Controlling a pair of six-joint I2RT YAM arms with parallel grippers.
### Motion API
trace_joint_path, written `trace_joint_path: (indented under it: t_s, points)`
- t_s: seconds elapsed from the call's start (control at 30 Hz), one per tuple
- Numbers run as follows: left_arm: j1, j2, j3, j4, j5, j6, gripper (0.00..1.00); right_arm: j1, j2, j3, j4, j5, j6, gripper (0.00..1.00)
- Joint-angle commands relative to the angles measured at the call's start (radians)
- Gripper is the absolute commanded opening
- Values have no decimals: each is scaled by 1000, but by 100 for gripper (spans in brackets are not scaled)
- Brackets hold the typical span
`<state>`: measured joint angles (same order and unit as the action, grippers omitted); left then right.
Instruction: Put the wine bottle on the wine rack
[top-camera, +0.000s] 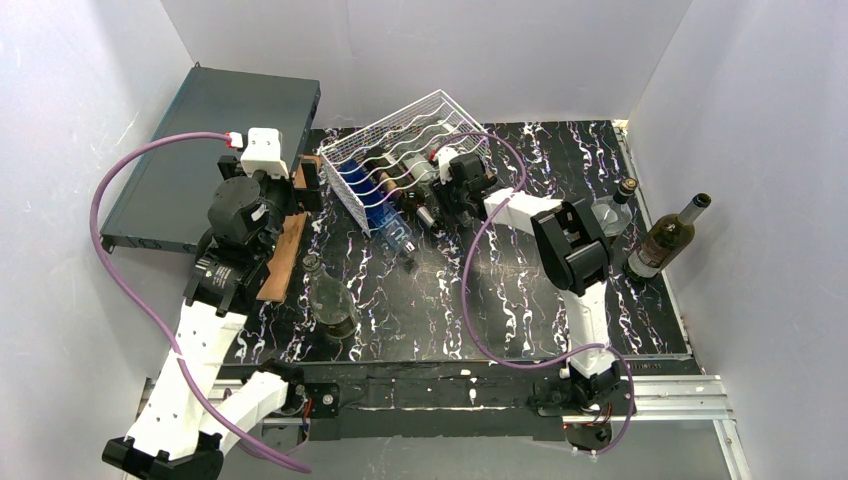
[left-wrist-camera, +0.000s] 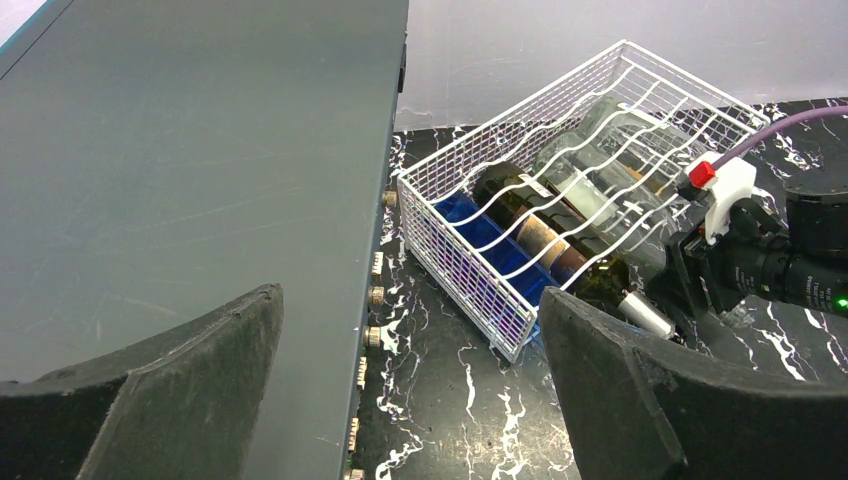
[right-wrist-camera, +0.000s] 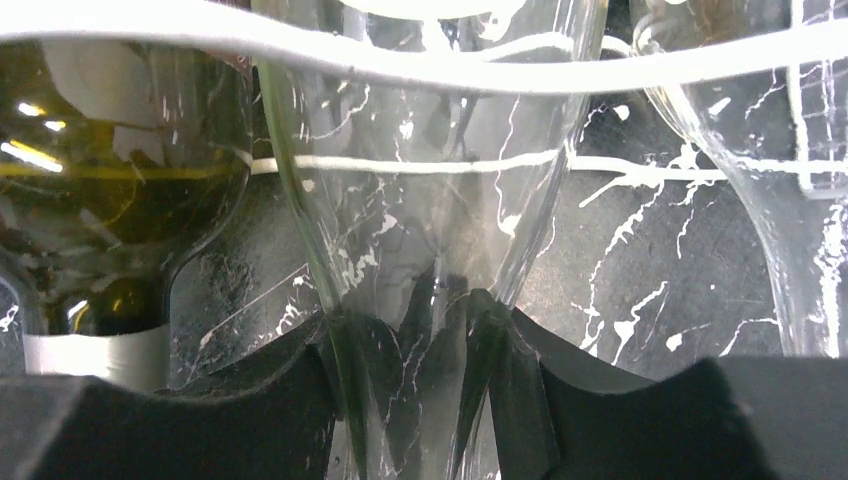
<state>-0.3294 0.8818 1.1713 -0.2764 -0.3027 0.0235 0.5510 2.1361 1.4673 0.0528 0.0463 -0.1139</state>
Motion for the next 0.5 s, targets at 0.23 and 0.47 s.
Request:
trace_joint_path:
  t_s: [0.23,0.47]
  points:
    - [-2,-14,3,19,-9,7,99,3,-2,182,206,-19,-22,1]
    - [-3,-15,3,19,-9,7,99,2,16,195,200,-18,-25,1]
